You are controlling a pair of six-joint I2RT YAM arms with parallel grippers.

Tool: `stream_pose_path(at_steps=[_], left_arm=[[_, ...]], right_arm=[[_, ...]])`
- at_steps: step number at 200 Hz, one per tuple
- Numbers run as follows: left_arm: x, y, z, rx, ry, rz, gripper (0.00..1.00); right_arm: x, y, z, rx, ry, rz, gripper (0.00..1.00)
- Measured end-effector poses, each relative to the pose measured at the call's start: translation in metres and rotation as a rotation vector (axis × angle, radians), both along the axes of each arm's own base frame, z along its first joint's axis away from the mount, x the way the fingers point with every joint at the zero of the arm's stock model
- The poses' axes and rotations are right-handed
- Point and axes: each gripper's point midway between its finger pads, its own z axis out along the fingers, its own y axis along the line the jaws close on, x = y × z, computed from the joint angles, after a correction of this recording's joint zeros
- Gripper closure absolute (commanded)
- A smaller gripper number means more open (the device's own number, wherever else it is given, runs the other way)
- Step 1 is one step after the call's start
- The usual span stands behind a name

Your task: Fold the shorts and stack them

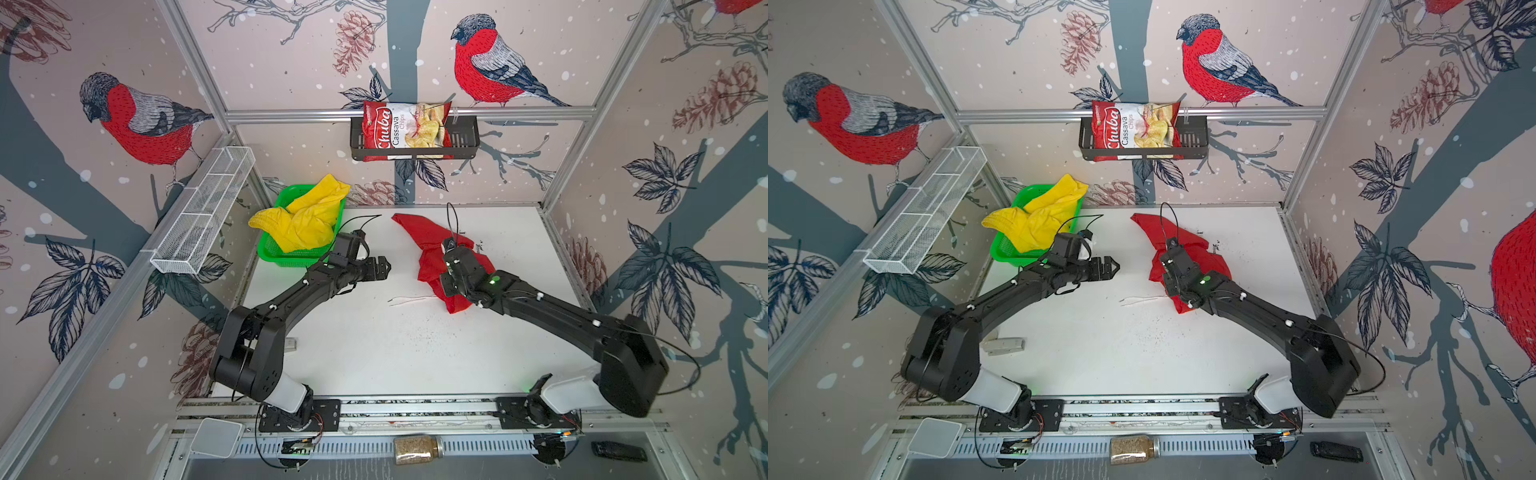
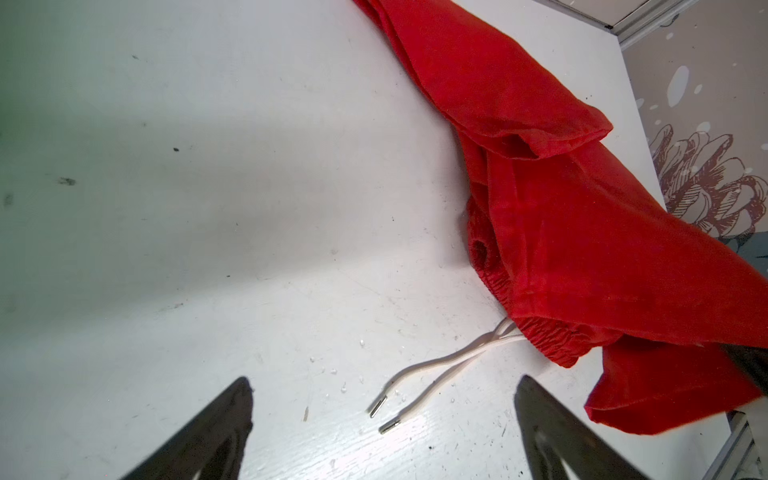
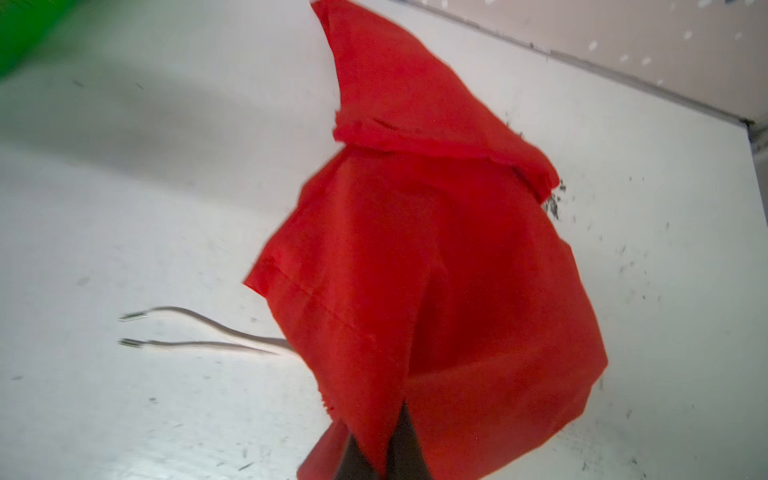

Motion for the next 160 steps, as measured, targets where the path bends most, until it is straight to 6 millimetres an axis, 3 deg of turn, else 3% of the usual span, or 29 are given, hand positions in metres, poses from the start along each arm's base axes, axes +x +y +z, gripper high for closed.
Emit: stream_pose_path(at_steps=[47, 76, 91, 108, 116, 136, 160], left_arm=[[-0.001, 0.006, 0.026, 0.02, -0.086, -0.004, 0.03], [-0.001, 0.016, 0.049, 0.055, -0.142, 0.023, 0.03], [-0.001, 0.018, 0.064, 0.057, -0.187, 0.023, 0.03], [-0.004, 0.022, 0.068, 0.071, -0.216, 0.021, 0.03], [-0.007, 0.024, 0.066, 0.077, -0.223, 0.016, 0.03], [-0.016, 0.027, 0.051, 0.092, -0.201, 0.008, 0.03], [-0.02, 0.029, 0.043, 0.098, -0.186, 0.006, 0.03]], right_arm=[[-0.003, 0.017, 0.124, 0.262, -0.184, 0.137, 1.0], [0.003, -0.005, 0.198, 0.427, -0.29, 0.17, 0.99], [0.013, -0.025, 0.215, 0.488, -0.313, 0.145, 0.97], [0.03, -0.052, 0.206, 0.514, -0.289, 0.093, 0.92], [0.042, -0.068, 0.192, 0.505, -0.266, 0.045, 0.81], [0.076, -0.119, 0.13, 0.459, -0.152, -0.144, 0.47], [0.099, -0.172, 0.06, 0.32, -0.012, -0.369, 0.3]])
